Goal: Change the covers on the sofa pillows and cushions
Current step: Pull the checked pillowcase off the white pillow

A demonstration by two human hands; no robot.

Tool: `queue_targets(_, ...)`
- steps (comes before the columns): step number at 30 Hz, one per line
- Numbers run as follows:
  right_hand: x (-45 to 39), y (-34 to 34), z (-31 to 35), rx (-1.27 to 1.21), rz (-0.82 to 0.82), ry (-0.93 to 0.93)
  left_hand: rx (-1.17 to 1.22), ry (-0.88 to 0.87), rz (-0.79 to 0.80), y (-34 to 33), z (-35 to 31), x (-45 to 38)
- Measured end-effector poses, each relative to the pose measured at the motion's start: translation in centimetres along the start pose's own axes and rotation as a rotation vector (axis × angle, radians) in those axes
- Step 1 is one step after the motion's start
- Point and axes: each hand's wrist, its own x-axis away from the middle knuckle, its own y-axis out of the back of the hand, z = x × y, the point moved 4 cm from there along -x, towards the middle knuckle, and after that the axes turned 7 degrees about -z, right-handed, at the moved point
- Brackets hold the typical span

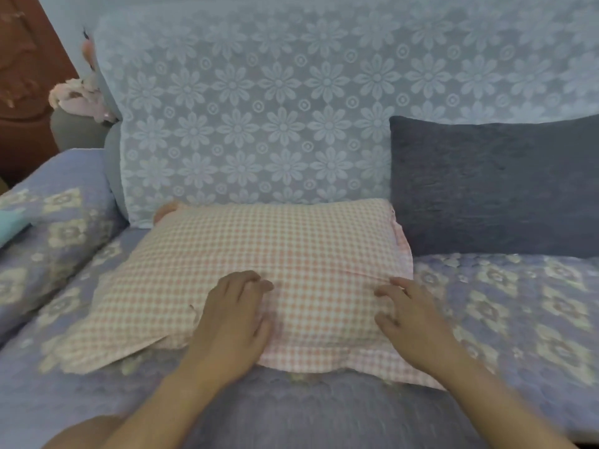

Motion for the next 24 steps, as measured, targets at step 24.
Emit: queue_targets(24,-7.1,0.8,-4.8,-0.155,-0.086,-0.187,0.08,0.221,0.205,-4.6,0.2,-12.9)
